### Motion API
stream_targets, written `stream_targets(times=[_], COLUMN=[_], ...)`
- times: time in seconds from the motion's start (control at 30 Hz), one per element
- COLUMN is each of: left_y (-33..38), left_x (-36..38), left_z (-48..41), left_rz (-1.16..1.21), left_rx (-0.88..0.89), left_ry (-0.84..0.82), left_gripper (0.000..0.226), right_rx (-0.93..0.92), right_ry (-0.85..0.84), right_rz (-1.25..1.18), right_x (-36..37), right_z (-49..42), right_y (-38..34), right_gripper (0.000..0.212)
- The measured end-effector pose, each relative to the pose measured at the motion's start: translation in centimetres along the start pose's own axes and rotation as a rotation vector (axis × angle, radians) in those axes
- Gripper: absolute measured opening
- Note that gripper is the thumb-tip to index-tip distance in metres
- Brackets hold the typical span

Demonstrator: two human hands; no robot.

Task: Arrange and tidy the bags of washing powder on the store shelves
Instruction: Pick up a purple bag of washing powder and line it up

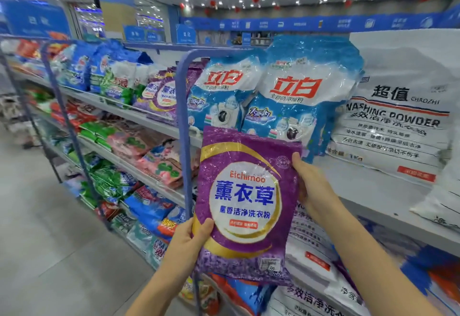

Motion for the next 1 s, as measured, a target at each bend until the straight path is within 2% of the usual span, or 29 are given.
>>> stream_targets(times=[0.07, 0.17, 0.3, 0.37, 0.6, 0.87, 1.0], left_y=[0.0, 0.8, 2.0, 2.8, 6.7, 10.9, 13.5], left_x=[-2.4, -6.4, -12.6, -16.1, -27.5, -35.1, -36.5], left_z=[-0.6, -1.9, -4.4, -6.1, -12.9, -21.2, -25.8], left_rz=[0.038, 0.108, 0.134, 0.13, 0.027, -0.088, -0.089], left_rx=[-0.008, 0.004, 0.016, 0.027, 0.057, 0.019, 0.089], left_ry=[0.058, 0.132, 0.187, 0.188, 0.12, -0.018, -0.061], left_gripper=[0.043, 0.04, 0.039, 0.04, 0.053, 0.057, 0.042], right_rx=[0.035, 0.072, 0.039, -0.002, -0.24, -0.294, -0.317], right_ry=[-0.129, -0.284, -0.372, -0.365, -0.192, -0.122, -0.099], right_rz=[0.048, 0.102, 0.09, 0.092, 0.165, 0.282, 0.292], right_x=[2.9, 7.9, 15.2, 18.5, 28.7, 35.7, 37.5], right_z=[-0.1, -0.3, -2.5, -4.5, -12.0, -19.7, -24.2], right_y=[1.6, 4.3, 6.7, 7.4, 8.2, 8.3, 7.9], right_gripper=[0.039, 0.048, 0.052, 0.054, 0.038, 0.038, 0.036])
Point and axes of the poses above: each hand's wrist, its own z-axis away from the middle knuckle, its own x-axis out of the palm, y = z × x, the point moved 7 cm from there along -z, towards the middle knuckle, and after that the axes turned 6 degrees about -x, right-handed, at the moved point
